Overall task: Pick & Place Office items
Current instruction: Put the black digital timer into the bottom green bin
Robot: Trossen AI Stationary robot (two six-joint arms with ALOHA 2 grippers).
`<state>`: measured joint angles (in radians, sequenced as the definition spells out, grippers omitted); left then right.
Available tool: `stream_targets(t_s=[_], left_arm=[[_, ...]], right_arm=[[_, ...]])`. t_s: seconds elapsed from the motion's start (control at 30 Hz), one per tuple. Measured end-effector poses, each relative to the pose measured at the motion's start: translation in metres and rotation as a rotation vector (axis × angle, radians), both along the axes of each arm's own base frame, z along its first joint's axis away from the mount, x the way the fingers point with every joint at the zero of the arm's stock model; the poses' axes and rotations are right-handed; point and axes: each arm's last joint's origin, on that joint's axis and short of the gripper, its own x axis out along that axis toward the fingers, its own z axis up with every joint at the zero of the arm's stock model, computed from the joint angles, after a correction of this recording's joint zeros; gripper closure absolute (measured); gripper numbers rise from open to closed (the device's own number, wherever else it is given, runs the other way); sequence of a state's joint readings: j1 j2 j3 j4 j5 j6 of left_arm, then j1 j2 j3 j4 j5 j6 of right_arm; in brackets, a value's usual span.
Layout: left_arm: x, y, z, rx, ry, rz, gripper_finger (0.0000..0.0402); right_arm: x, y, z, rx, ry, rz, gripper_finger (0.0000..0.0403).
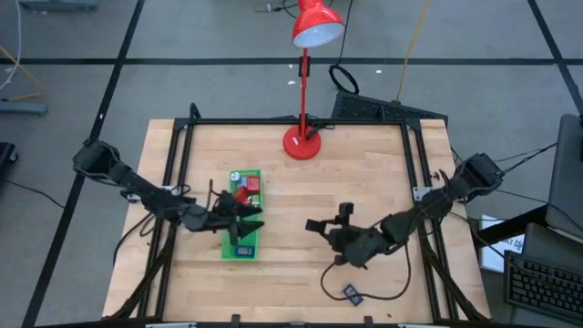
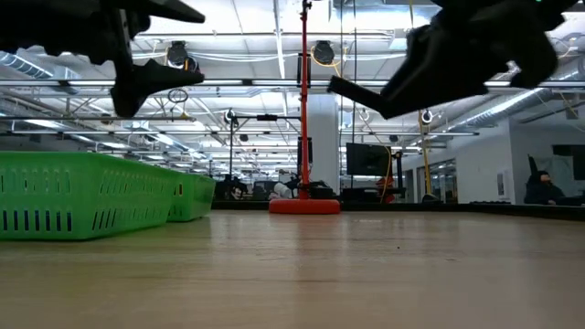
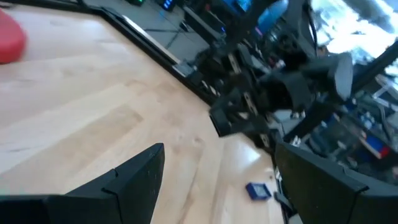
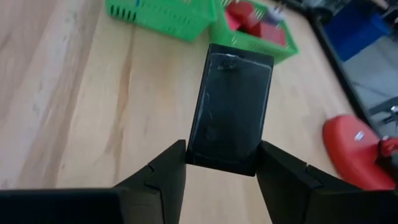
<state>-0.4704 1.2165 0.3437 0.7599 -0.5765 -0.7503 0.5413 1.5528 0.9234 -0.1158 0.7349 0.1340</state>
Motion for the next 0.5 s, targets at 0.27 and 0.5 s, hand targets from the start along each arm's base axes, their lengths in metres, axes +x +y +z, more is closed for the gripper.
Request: stream_targets(t_s=[0.27, 0.5], left_arm=[[0.041, -0.004, 0.008, 0.065, 0.024, -0.042, 0.0091], [0.071, -0.007, 0.016, 0.047, 0.01, -0.11, 0.0091]], right_arm=[[0.013, -0.012, 0.007, -0.088, -0.042, 0.021, 0.0243], [0.014, -0.016, 0.011, -0.281, -0.041, -0.019, 0.0242]])
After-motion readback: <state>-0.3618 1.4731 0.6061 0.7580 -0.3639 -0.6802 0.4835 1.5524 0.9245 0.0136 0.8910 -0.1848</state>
